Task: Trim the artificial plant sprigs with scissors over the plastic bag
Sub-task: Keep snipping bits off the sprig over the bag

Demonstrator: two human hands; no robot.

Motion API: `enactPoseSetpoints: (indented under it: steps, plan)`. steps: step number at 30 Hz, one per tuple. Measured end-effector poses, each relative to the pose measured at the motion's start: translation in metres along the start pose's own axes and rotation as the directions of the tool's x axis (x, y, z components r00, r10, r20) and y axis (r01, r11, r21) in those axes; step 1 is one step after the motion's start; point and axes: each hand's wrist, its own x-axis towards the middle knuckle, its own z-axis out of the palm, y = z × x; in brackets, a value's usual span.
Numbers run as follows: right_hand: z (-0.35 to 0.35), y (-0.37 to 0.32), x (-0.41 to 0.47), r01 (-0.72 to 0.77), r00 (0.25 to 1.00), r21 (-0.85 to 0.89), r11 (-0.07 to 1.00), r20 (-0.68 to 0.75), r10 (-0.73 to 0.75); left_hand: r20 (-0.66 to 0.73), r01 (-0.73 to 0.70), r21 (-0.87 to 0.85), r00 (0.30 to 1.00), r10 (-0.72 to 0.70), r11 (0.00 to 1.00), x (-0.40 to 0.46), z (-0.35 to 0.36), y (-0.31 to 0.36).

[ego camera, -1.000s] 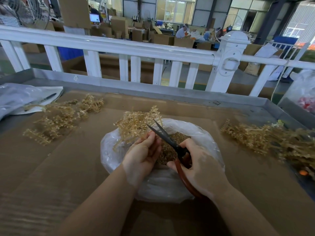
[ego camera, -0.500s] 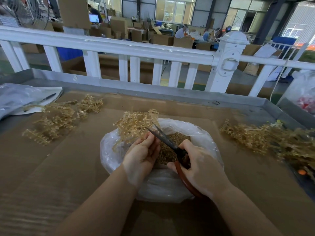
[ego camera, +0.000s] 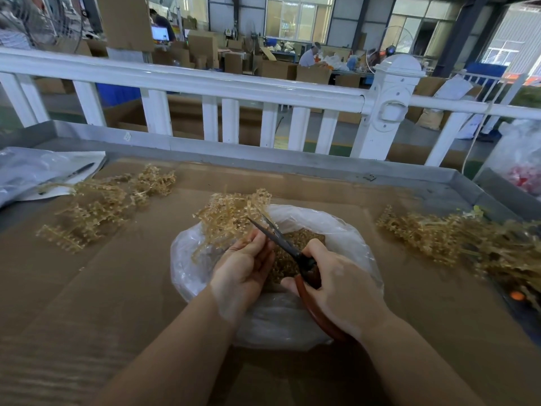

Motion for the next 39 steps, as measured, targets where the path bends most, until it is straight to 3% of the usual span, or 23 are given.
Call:
enactPoseSetpoints:
  steps: [4,8,11,17,26,39]
  plan:
    - [0.0,-0.003,-0.001,-0.021,1.0,0.02,1.0,-0.011,0.021,-0.004,0.006,-0.018,1.0,-0.006,1.0,0.0,0.0,0.001]
    - [-0.006,-0.001,-0.001,-0.138,0.989,0.257,0.956,-0.015,0.147,0.002,0.018,-0.029,1.0,-0.018,0.999,-0.001,0.0,0.003]
    - [-0.012,-0.001,0.001,-0.155,0.986,0.323,0.934,-0.015,0.169,-0.004,0.019,-0.024,1.0,-0.019,1.0,0.0,0.0,0.003]
    - [-0.019,-0.003,-0.003,-0.036,0.999,0.234,0.972,0.008,0.035,-0.033,0.005,-0.019,0.999,-0.006,1.0,0.0,0.001,0.002]
    - [-0.014,0.001,-0.003,0.018,1.0,0.067,0.998,0.014,-0.019,-0.007,0.005,-0.016,1.0,-0.005,1.0,-0.001,0.001,0.001]
    - [-0.015,0.003,-0.006,0.02,0.998,0.085,0.996,0.062,-0.025,0.01,-0.011,-0.035,1.0,0.011,0.999,-0.002,0.0,0.0]
